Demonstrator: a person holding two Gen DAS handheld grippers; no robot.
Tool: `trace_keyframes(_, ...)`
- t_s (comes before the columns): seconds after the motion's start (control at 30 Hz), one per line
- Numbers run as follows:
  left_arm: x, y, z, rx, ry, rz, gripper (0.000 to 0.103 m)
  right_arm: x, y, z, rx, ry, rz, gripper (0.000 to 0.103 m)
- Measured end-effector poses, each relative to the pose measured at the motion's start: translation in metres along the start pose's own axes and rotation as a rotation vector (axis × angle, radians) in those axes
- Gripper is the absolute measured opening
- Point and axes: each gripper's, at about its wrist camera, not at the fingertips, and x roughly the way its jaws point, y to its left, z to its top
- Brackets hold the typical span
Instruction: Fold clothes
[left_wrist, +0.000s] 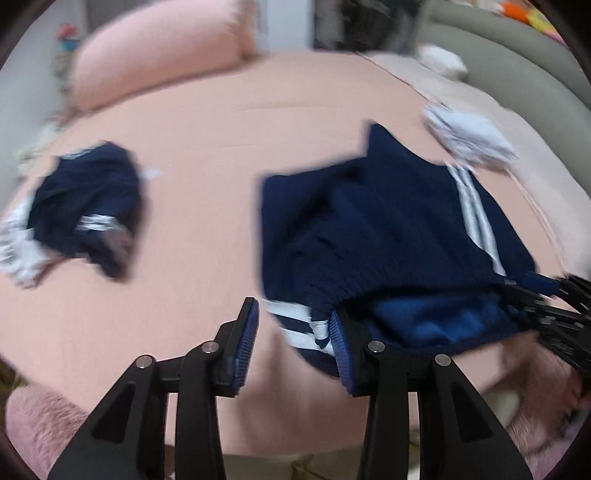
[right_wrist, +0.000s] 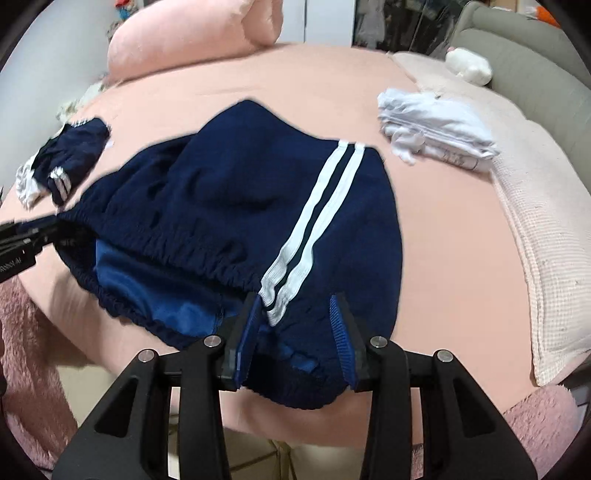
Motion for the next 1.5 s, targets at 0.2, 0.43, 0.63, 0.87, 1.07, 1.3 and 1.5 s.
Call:
trace_keyframes(0.2, 0.020, -0.012, -0.013, 0.034, 0.061, 0.025, 0.023, 0.004, 0.001, -0.008, -0.040, 0.067, -0.046, 0.032)
trace_keyframes(0.43, -0.052, 0.007, 0.021, -0.018, -0.128, 0.060, 0.017, -0.031, -0.009, 0.003, -0.025, -0.050, -0.207, 0.007)
trace_keyframes(0.63, -0.082, 0.012, 0.026, 0.005, -0.168, 0.026, 0.018, -0.058, -0.028, 0.020, 0.076, -0.067, 0.037, 0.012)
trace_keyframes(0.87, -0.060, 0.013, 0.004, -0.029, -0.096, 0.031, 0.018, -0.026, 0.045, 0.007, -0.163, 0.066, 0.170, 0.032)
trace_keyframes(1.07, -0.034, 0.020, -0.013, -0.061, 0.048, 0.012, 0.046, 0.015, 0.070, 0.003, -0.282, 0.082, -0.014, 0.036)
trace_keyframes(1.3, -0.010, 0.030, -0.043, -0.161, 0.102, -0.001, 0.030, -0.004, 0.054, 0.012, -0.178, -0.037, -0.081, 0.021)
trace_keyframes(1.5, -0.046, 0.022, -0.027, -0.107, -0.074, 0.069, 0.021, -0.036, 0.029, 0.013, -0.050, -0.125, -0.130, 0.007)
